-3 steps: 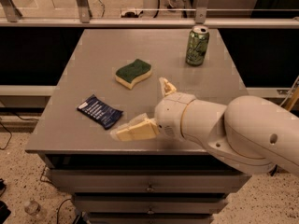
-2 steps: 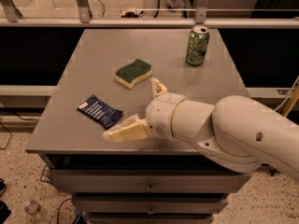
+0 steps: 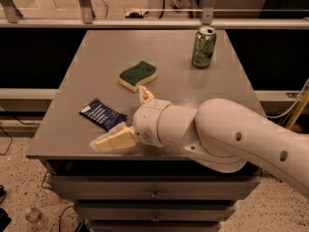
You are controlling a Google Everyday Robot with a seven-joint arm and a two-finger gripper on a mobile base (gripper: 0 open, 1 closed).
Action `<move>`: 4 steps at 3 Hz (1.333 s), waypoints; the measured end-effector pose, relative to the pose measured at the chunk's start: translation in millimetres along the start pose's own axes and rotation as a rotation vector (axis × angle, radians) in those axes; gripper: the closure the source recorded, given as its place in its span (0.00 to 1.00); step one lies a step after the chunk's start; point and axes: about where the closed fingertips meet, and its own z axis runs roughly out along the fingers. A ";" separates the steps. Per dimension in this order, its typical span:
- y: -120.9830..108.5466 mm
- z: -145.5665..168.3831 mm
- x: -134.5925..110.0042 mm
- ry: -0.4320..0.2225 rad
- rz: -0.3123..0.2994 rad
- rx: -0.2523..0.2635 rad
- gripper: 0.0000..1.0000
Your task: Pick rxbar blueberry
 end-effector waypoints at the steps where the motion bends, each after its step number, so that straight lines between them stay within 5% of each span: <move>1: 7.8 14.9 -3.6 -0.003 0.007 -0.028 0.00; 4: 12.4 43.2 8.9 -0.016 0.056 -0.072 0.00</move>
Offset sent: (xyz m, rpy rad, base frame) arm 0.0118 0.0381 -0.0191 0.0302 0.0638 0.0400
